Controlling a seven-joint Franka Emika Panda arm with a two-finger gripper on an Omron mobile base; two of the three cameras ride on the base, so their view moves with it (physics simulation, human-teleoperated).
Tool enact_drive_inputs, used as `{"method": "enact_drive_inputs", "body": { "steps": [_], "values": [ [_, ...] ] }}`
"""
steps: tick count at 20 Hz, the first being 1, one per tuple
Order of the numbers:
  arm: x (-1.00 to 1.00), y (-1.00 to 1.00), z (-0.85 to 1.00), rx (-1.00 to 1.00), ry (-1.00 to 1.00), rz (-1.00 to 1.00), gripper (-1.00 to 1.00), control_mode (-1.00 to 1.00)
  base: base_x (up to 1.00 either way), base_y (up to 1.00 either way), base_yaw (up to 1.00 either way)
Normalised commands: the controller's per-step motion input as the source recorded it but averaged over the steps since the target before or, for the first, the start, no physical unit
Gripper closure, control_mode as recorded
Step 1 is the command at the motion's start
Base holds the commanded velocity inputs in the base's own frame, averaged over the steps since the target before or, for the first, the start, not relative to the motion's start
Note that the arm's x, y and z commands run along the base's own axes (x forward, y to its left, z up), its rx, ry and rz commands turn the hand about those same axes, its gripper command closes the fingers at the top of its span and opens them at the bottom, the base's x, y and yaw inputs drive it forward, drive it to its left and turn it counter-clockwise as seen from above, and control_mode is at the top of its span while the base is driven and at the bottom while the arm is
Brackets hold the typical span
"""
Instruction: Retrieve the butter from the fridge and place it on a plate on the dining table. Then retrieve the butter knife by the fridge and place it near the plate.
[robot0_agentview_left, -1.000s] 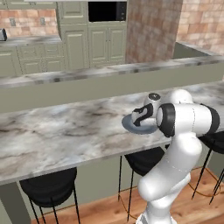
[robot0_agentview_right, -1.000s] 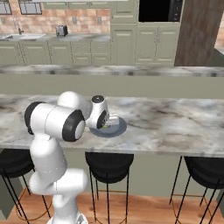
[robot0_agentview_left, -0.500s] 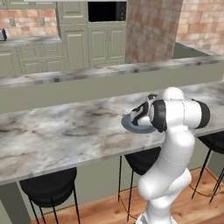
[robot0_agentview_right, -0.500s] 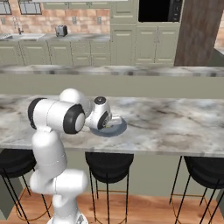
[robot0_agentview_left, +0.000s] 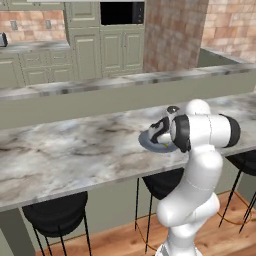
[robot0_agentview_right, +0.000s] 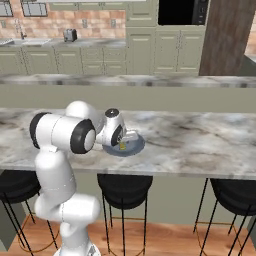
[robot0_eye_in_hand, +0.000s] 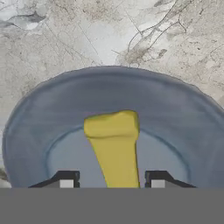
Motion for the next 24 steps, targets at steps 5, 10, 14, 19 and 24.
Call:
{"method": "enact_drive_inputs", "body": {
  "steps": [5, 10, 14, 19, 24],
  "values": [
    [-0.01, 0.05, 0.8, -0.01, -0.01, 0.0, -1.0, -1.0, 0.0, 0.0, 0.0],
    [-0.44, 0.11, 0.93, -0.01, 0.0, 0.0, -1.0, -1.0, 0.0, 0.0, 0.0],
    [-0.61, 0.36, 1.0, 0.0, 0.14, 0.0, -1.0, -1.0, 0.0, 0.0, 0.0],
    [-0.66, 0.25, 1.0, 0.0, 0.09, 0.0, -1.0, -1.0, 0.0, 0.0, 0.0],
    [-0.95, 0.15, 0.71, 0.0, 0.01, 0.0, -1.0, -1.0, 0.0, 0.0, 0.0]
  ]
}}
